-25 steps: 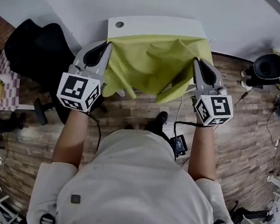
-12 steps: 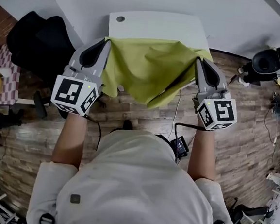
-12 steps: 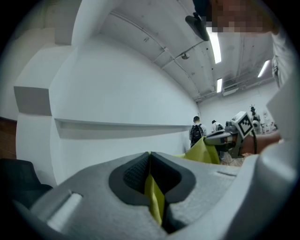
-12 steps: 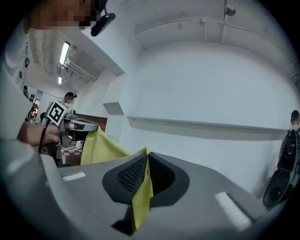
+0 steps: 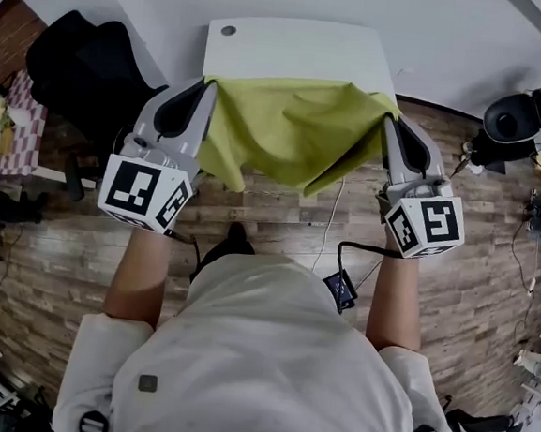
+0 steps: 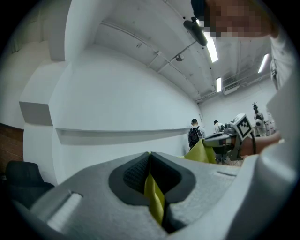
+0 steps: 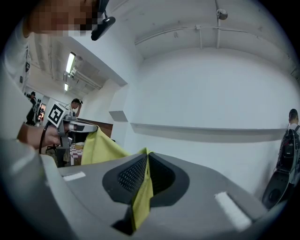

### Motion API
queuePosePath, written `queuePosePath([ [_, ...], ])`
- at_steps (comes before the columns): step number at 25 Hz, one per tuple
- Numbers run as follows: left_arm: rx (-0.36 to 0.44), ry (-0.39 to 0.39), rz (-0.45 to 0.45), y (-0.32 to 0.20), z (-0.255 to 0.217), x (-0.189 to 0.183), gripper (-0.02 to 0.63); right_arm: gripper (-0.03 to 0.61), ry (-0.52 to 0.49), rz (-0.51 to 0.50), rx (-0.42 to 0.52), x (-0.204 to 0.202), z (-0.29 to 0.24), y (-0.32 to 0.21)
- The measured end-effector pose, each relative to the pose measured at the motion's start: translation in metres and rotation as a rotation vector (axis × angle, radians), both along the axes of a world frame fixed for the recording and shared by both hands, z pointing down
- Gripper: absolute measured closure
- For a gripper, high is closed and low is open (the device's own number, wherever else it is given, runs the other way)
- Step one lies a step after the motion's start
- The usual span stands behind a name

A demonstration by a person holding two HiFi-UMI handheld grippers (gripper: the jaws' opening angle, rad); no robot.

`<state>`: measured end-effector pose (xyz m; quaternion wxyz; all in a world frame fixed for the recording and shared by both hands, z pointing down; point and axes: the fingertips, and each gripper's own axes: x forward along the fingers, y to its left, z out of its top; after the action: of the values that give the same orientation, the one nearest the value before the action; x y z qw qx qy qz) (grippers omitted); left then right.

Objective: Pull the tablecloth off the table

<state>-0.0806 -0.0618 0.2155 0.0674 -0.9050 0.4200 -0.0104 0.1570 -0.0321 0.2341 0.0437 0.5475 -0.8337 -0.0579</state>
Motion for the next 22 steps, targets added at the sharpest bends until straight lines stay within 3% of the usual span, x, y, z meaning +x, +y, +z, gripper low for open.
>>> queuePosePath([
  [14, -0.013, -0.011, -0.072, 0.137, 0.012, 0.062, 0.604, 0.562, -0.007, -0.115, -0.006, 0.048, 0.01, 0.121],
  [22, -0.026, -0.01, -0.085, 0.164, 0.017, 0.066, 0.604, 0.561, -0.015, -0.116, -0.012, 0.058, 0.014, 0.147],
])
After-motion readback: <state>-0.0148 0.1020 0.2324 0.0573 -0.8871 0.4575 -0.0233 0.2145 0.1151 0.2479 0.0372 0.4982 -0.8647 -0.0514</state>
